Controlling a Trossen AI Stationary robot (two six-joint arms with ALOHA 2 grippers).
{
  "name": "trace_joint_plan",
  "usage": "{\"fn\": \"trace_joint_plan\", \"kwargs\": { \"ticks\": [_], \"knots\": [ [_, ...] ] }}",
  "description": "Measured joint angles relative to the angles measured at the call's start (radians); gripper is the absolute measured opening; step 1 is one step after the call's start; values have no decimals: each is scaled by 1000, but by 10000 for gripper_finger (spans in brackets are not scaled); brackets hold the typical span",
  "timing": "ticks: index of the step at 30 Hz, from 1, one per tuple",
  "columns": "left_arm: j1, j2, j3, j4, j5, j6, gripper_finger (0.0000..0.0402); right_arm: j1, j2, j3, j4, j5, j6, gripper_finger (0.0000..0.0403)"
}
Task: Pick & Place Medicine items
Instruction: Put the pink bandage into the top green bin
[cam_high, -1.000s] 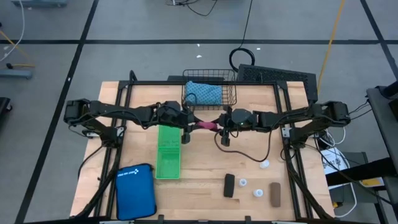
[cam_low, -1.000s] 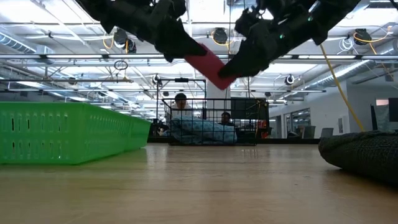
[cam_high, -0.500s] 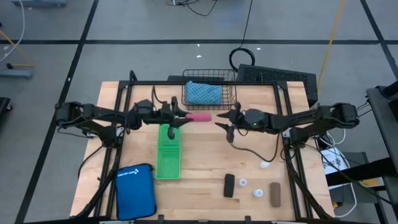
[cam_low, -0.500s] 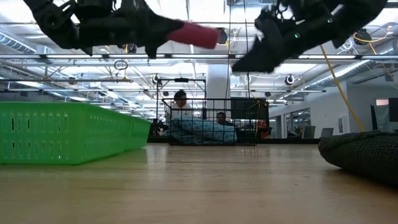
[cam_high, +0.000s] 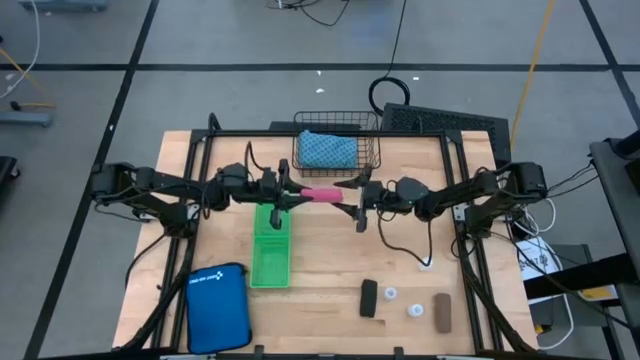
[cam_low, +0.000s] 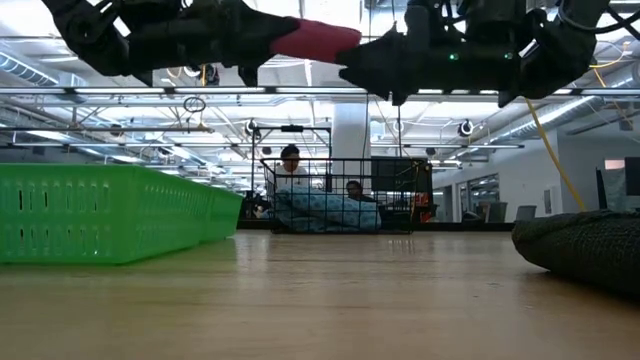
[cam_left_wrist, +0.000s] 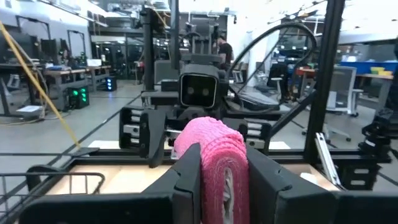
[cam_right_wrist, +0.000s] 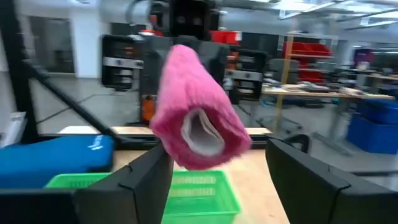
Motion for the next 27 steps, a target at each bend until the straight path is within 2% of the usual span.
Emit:
{"fn": "trace_joint_plan", "kwargs": {
  "ticks": [2,5,11,15,19,21,24,27],
  "knots": [
    [0,2,-1,-16,-1,0,79,0,0,0,7,-46,0,248],
    [1,2,-1,-11,-1,1,79,0,-5,2,6,-60,-6,241],
    [3,2,-1,-11,2,4,79,0,-7,2,5,-72,-7,203],
    [3,2,-1,-11,15,-9,79,0,-7,2,5,-72,-14,148],
    [3,2,-1,-11,-4,-51,81,0,-7,2,4,-72,-16,62],
    [2,1,-1,-19,-18,-113,105,0,-7,2,0,-70,-25,34],
    [14,-26,7,-138,28,-172,151,0,-6,2,-38,-73,-29,34],
    [25,-99,80,-459,67,-196,188,-3,-6,2,-75,-74,-21,34]
  ]
}}
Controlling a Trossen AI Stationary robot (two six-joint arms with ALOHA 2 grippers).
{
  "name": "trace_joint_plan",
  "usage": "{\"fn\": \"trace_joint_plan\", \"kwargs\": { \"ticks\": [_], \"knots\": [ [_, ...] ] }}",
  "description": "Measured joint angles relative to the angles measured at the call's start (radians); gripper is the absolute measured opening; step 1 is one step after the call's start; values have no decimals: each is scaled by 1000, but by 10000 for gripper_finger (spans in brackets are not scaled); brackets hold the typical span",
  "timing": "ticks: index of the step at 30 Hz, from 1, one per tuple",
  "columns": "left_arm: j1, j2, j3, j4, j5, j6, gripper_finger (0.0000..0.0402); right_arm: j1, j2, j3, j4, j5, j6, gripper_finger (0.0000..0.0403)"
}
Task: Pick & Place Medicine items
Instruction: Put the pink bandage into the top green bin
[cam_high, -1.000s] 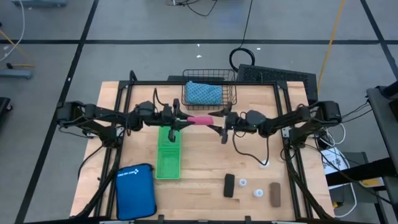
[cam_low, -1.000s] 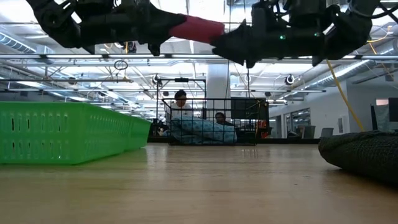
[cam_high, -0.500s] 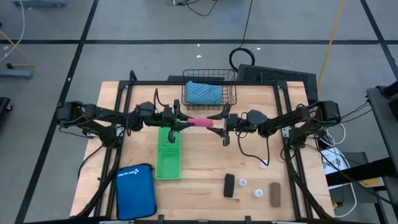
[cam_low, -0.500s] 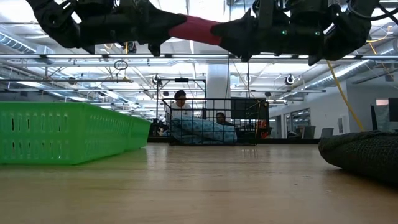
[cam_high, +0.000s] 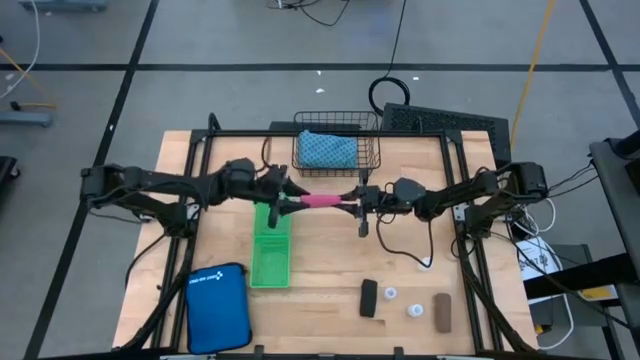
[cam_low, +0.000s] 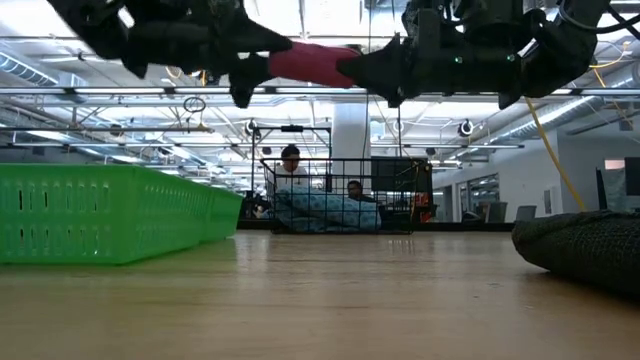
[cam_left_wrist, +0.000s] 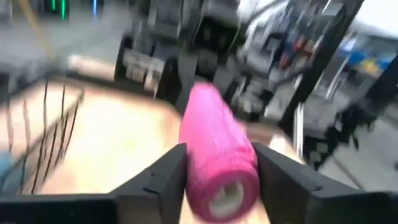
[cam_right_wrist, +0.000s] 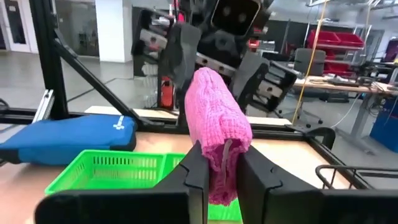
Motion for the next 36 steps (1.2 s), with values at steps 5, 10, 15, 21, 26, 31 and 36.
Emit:
{"fn": "trace_joint_plan", "kwargs": {
  "ticks": [5,10,15,21,26,31,36],
  "knots": [
    [-29,-42,263,-688,-209,147,219,-24,-1,0,-42,1,6,34],
    [-65,92,555,-1075,-333,217,224,-32,-1,23,-133,0,6,34],
    [-76,280,791,-1242,-332,280,224,-32,-1,52,-204,1,2,34],
    [-77,423,911,-1279,-329,342,225,-30,-1,52,-208,1,6,34],
    [-73,459,916,-1302,-328,363,225,-30,-1,52,-216,1,6,34],
    [-69,452,916,-1309,-328,330,196,-31,-1,52,-212,3,6,37],
    [-66,448,916,-1322,-275,304,78,-30,-1,53,-211,0,7,97]
  ]
}}
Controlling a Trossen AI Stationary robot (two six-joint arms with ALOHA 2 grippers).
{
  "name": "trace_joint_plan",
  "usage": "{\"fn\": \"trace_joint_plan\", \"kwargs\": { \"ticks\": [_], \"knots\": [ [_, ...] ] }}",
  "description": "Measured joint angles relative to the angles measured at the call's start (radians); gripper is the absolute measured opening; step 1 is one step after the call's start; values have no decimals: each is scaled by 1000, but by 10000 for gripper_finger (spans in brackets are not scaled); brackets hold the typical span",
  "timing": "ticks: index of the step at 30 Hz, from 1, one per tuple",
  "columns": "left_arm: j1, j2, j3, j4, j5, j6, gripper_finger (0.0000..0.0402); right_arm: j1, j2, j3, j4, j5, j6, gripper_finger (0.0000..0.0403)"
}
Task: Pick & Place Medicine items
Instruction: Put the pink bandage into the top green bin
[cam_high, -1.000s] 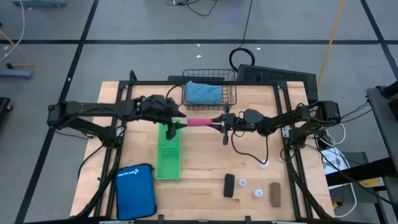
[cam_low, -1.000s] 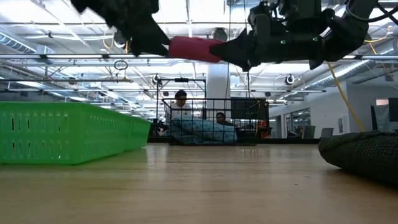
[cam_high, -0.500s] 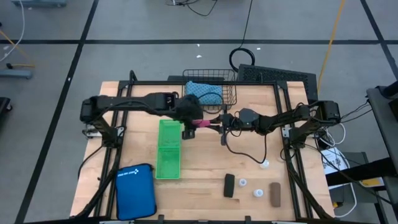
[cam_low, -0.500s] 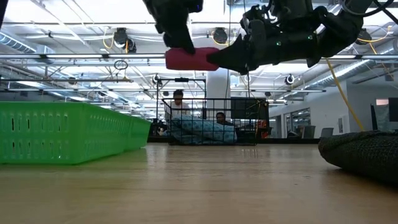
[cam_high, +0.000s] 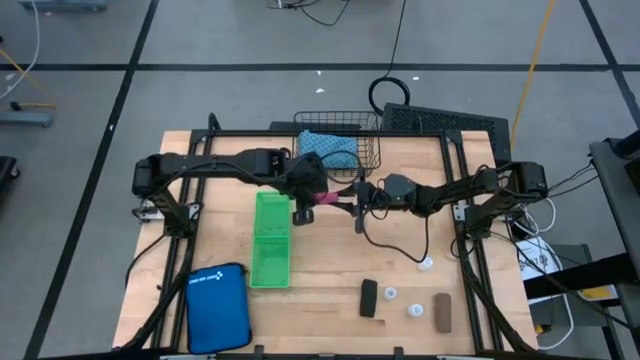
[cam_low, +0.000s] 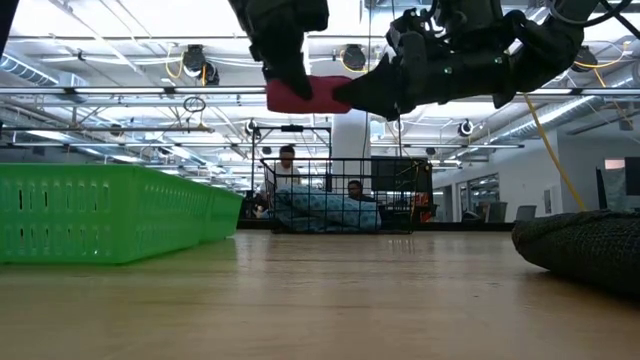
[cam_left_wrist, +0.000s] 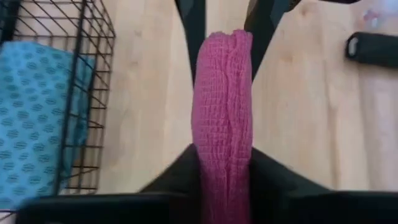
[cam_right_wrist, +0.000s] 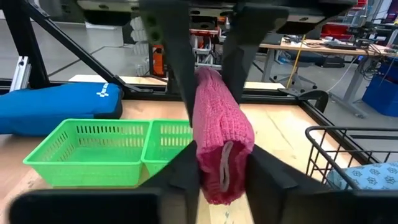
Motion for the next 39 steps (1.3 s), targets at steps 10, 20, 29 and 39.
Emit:
{"fn": "trace_joint_plan", "kwargs": {
  "ticks": [10,20,29,39],
  "knots": [
    [-24,-170,-202,86,-203,-332,66,2,-54,0,-114,-4,-4,184],
    [-143,-508,-759,294,-482,-1216,66,0,-110,0,-160,0,-12,171],
    [-221,-518,-854,243,-477,-1585,66,-6,-110,0,-133,1,-25,155],
    [-223,-518,-855,240,-465,-1640,131,13,-110,-1,-146,1,-27,150]
  ]
}}
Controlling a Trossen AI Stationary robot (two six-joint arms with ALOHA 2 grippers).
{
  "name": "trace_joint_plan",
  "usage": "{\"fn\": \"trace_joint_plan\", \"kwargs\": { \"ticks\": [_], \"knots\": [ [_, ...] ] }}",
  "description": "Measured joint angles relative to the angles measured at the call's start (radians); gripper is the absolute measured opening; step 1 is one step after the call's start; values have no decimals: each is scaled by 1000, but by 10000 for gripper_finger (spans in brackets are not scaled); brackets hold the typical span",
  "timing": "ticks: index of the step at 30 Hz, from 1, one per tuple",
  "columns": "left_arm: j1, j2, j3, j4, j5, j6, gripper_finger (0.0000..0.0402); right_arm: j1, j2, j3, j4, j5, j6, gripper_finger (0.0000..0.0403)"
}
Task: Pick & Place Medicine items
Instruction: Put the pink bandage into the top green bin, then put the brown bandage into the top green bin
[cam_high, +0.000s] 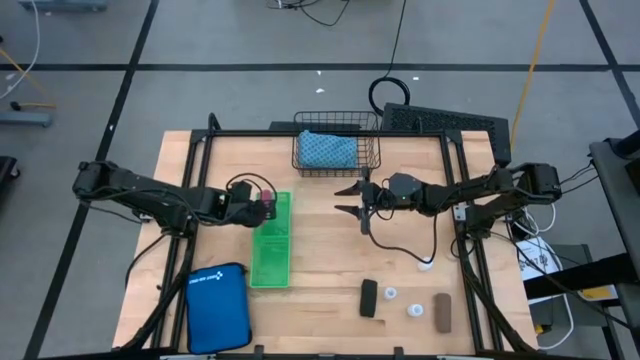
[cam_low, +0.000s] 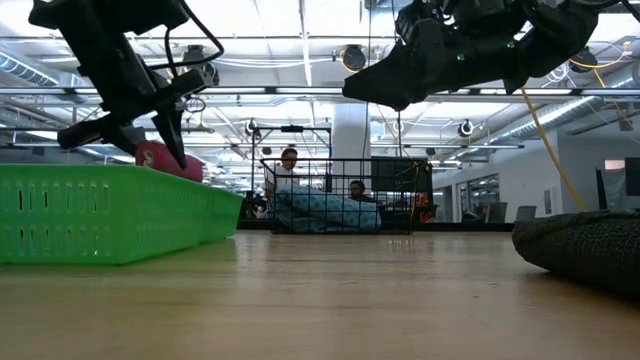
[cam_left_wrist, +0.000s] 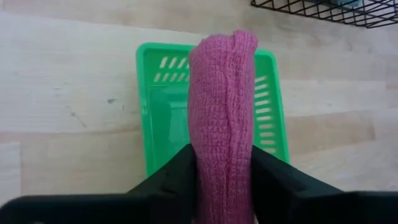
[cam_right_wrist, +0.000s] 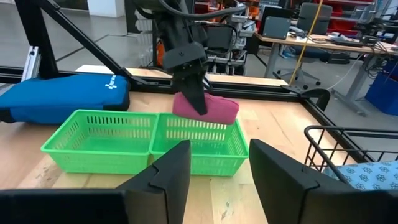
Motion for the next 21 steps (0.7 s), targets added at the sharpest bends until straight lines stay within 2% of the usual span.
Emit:
{"fn": "trace_joint_plan", "kwargs": {
  "ticks": [15,21],
  "knots": [
    [-33,0,0,8,-63,58,231,0,0,0,-2,0,0,146],
    [-33,0,0,7,-81,116,256,0,0,0,-7,0,0,144]
  ]
}}
